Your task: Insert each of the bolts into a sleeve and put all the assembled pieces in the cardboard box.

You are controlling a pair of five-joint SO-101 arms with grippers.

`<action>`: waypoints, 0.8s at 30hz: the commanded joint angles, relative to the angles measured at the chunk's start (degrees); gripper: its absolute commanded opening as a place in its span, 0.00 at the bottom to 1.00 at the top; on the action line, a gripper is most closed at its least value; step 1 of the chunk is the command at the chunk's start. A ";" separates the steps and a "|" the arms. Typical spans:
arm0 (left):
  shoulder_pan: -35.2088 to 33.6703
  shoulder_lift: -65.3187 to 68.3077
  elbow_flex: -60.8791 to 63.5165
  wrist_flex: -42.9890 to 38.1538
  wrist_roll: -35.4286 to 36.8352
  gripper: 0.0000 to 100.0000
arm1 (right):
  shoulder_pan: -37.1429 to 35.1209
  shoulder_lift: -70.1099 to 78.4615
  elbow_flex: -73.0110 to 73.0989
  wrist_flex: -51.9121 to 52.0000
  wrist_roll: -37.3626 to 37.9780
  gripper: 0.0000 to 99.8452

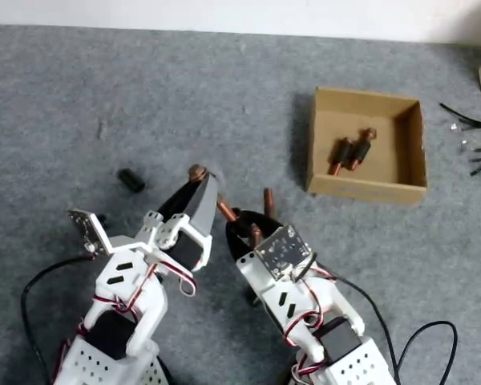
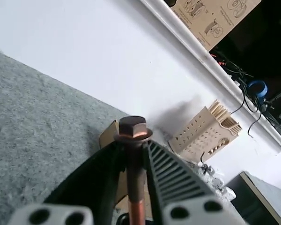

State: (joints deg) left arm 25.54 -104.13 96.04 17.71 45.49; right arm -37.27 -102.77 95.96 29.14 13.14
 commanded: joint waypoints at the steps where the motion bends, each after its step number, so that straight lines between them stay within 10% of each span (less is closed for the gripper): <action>1: 3.12 0.92 1.10 2.20 -0.26 0.01 | -0.66 -1.45 4.26 0.66 -0.62 0.01; 24: 0.84 0.92 1.19 6.77 -0.97 0.01 | -2.51 -1.45 3.21 3.03 4.66 0.01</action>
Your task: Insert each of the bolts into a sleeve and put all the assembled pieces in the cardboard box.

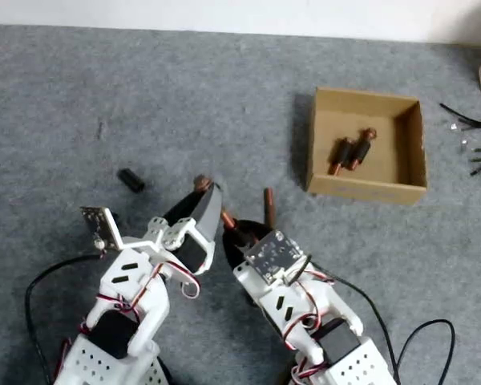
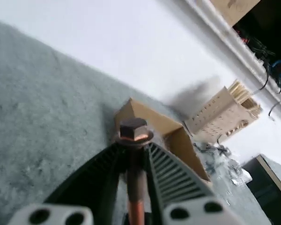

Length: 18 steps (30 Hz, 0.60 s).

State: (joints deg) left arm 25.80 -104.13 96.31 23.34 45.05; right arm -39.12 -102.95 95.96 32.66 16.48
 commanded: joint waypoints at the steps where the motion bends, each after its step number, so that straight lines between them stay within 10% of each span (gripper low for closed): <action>1: 0.66 0.92 0.92 1.14 -1.67 0.01 | -0.66 -1.27 3.21 -0.48 1.32 0.01; 18: 8.66 8.13 1.36 3.16 -7.74 0.01 | -0.31 -1.27 3.21 -0.57 1.49 0.01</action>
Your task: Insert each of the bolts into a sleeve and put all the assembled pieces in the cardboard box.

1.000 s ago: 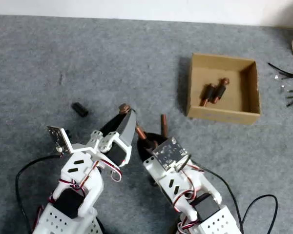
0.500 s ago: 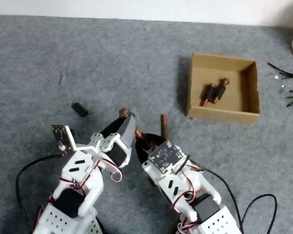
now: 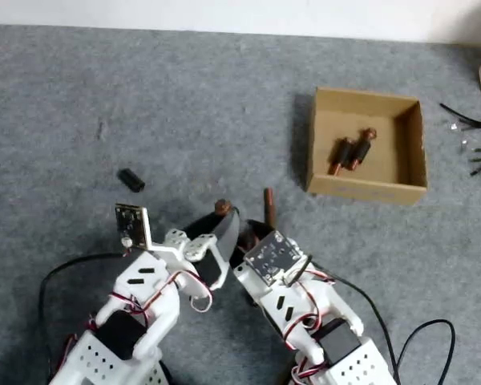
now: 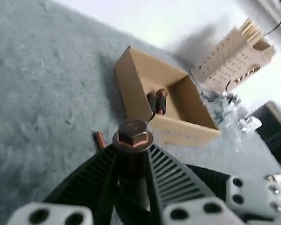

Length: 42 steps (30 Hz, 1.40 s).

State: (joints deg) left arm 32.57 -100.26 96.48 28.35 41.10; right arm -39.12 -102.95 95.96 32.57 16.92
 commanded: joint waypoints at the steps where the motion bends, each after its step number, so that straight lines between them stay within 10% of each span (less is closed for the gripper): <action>1: 1.71 5.32 1.19 -3.60 -5.01 0.01 | -0.31 -1.27 3.21 -0.48 1.05 0.01; 12: -1.80 14.55 1.19 -13.71 -7.12 0.01 | 0.40 -1.27 3.65 -0.66 1.14 0.01; 21: -0.75 15.08 1.19 -13.63 -12.40 0.26 | 7.60 -1.27 3.65 -0.75 1.14 0.01; 31: -37.76 14.55 0.75 -25.41 13.54 0.26 | 7.96 -1.27 5.85 -0.84 1.14 0.01; 42: -39.87 14.55 1.19 -22.51 1.23 0.26 | 20.44 -1.27 5.85 -0.75 1.14 0.01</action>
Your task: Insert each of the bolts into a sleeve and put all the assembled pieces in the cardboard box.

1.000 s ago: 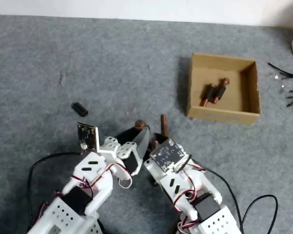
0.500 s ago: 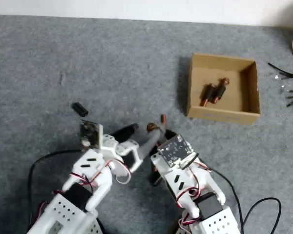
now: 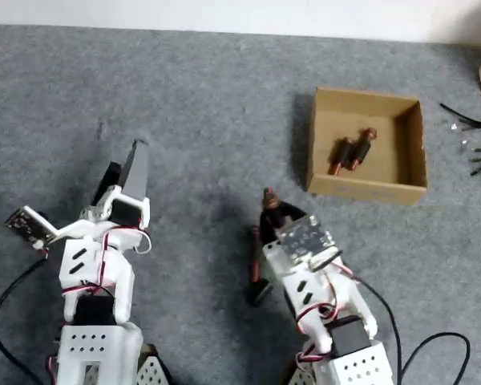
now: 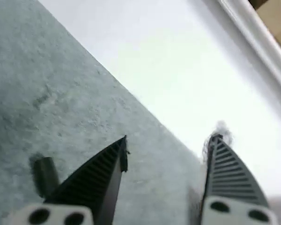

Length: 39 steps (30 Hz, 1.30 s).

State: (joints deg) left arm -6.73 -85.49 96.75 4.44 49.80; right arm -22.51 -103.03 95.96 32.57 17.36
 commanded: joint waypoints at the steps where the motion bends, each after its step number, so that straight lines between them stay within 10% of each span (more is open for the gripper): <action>1: -0.66 -0.22 0.92 2.64 -10.81 0.26 | 4.79 -1.19 5.85 -0.84 0.70 0.01; 6: -0.40 -0.22 0.22 7.47 -31.38 0.26 | 9.19 -1.19 5.85 -0.84 0.70 0.01; 18: -0.48 -0.22 -6.29 23.12 -43.08 0.26 | 18.33 -1.19 5.85 -0.66 0.79 0.01; 31: -0.40 -0.22 -6.02 23.12 -43.52 0.26 | 18.59 0.48 4.70 -14.99 0.97 0.01; 39: 1.98 -0.22 -5.76 23.12 -43.60 0.26 | 18.24 32.92 -22.11 -14.90 0.62 0.01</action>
State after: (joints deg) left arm -6.02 -85.49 94.02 27.38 6.55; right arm -2.81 -84.31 88.13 20.09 17.80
